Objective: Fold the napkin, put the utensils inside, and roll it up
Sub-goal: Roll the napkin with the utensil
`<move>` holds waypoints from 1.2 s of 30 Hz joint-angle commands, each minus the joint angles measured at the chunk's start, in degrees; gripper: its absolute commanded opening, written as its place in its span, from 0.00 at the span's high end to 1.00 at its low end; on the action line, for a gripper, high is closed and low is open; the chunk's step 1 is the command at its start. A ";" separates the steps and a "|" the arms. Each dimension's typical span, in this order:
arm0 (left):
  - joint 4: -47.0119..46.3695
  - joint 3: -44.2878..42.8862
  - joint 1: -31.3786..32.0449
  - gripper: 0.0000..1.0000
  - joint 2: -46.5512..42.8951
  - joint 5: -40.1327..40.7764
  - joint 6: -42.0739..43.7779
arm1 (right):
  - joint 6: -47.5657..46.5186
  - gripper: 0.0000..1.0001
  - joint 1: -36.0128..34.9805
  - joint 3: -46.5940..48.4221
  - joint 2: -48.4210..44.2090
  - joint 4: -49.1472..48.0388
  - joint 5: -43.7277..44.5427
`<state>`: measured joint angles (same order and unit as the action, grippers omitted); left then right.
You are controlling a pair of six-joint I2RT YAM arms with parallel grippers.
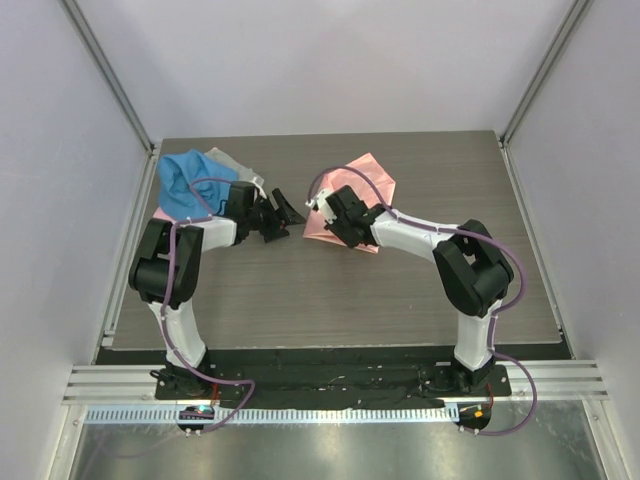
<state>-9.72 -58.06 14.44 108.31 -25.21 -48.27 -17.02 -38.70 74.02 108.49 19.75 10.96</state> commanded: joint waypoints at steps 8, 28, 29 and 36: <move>-0.92 -0.82 0.50 0.27 2.78 -0.19 -0.68 | -5.84 0.99 -2.43 0.34 2.78 -0.59 11.01; 0.66 -3.28 4.72 0.53 8.23 -1.07 0.46 | -2.76 0.98 -2.44 -0.19 4.01 -1.82 11.36; 1.18 -3.72 4.90 0.56 8.40 -0.89 0.72 | -2.67 0.97 -2.44 -0.19 3.93 -2.08 11.28; 5.85 -5.04 6.04 0.72 10.51 0.34 1.60 | -1.88 0.96 -2.35 -0.19 3.75 -3.14 11.27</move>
<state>-11.31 -62.81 19.44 115.42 -27.38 -48.84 -20.21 -40.99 73.91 112.55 19.20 21.50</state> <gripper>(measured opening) 0.318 0.054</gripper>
